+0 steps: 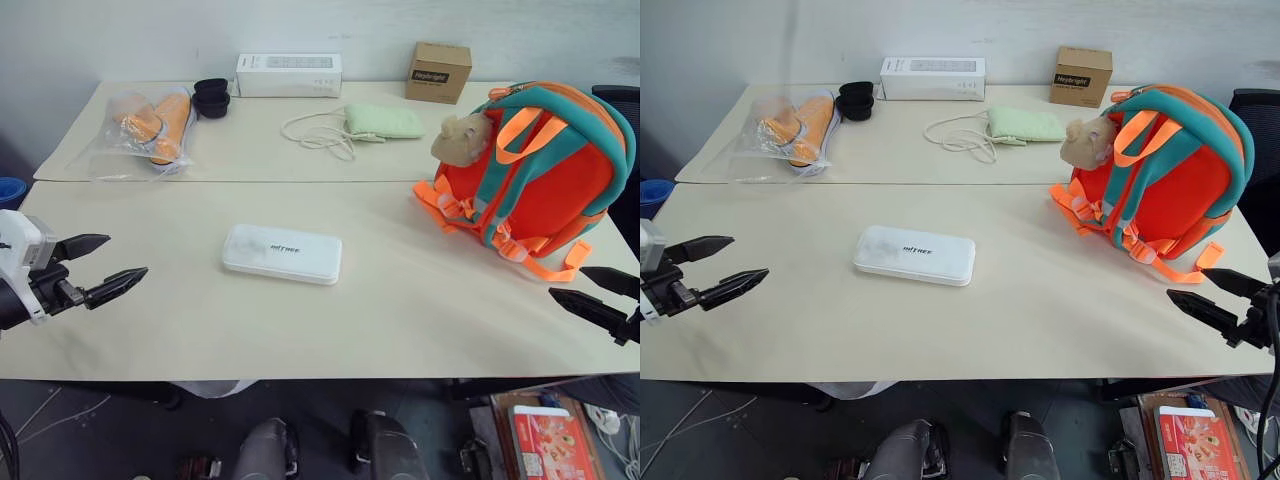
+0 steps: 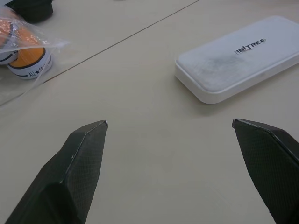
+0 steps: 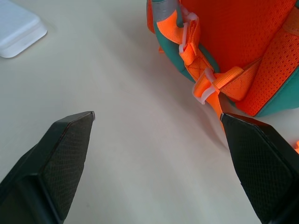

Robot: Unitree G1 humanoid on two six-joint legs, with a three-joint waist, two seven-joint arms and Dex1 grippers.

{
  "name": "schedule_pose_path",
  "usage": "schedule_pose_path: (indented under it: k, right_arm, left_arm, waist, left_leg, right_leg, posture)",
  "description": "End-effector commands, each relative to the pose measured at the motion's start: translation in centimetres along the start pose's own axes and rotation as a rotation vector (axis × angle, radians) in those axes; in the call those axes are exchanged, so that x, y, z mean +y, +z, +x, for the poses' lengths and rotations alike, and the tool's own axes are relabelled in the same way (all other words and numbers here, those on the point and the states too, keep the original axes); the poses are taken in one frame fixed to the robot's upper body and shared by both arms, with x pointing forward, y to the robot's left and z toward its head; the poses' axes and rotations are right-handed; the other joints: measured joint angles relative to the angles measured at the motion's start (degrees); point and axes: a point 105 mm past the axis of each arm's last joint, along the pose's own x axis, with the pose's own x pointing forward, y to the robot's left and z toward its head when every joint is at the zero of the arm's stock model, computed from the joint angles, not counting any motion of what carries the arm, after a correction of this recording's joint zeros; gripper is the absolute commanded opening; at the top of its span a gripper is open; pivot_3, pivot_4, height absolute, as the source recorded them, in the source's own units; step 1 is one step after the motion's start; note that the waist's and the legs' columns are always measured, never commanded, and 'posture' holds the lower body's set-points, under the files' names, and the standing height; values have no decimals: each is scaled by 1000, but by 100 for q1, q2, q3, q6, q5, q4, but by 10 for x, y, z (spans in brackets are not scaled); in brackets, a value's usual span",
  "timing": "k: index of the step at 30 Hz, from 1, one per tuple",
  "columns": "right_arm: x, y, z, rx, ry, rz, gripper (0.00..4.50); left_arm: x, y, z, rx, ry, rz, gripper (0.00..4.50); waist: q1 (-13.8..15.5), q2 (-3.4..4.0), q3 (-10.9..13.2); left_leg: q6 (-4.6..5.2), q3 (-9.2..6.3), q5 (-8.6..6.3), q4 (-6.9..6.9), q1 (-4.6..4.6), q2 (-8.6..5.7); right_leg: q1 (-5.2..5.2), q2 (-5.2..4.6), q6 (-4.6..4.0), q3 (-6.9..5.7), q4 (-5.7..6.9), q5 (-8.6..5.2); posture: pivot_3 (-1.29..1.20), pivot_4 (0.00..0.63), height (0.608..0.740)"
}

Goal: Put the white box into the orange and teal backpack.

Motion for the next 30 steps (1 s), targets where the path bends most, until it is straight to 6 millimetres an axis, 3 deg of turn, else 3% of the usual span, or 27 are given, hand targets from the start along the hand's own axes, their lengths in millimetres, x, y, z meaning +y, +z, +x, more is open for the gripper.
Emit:
schedule_pose_path:
  k: [1, 6, 26, 29, 30]
  right_arm:
    - [4, 11, 1, -24, 6, -41, 4421]
    - [5, 11, 2, -19, 1, -44, 4421]
    - [16, 22, 16, -13, 8, -107, 4421]
    - [22, 24, 30, -9, 45, -126, 4421]
    - [25, 25, 37, -5, 65, -131, 4252]
  left_arm:
    - [0, 2, -2, -12, 3, 31, 4500]
    - [2, 4, -1, -18, 13, -33, 4500]
    - [6, 2, 14, 11, -2, -21, 4500]
    - [7, 1, 26, 14, -23, -5, 4500]
    - [7, -2, 31, 28, -35, 6, 4314]
  waist:
    - [-1, 0, 0]
    - [0, 0, 0]
    - [1, 0, 0]
    - [0, 0, 0]
    - [-1, 0, 0]
  left_leg:
    - [0, 0, 0, 0, 0, 0]
    - [0, 1, 0, 0, 0, 0]
    - [-1, 1, 1, 0, 0, -1]
    - [-1, 2, 1, 0, 0, -1]
    - [-1, 1, 2, 0, 0, -1]
  right_leg:
    - [0, 0, 0, 0, 0, 0]
    - [0, 0, 0, 1, 1, 0]
    - [-1, 1, 0, 0, 1, 0]
    - [-1, 1, 1, 0, 2, 0]
    - [0, 2, 1, -1, 3, 0]
  posture:
    - [0, 150, 740]
    - [0, 150, 740]
    - [0, 150, 740]
    - [0, 150, 740]
    - [0, 150, 740]
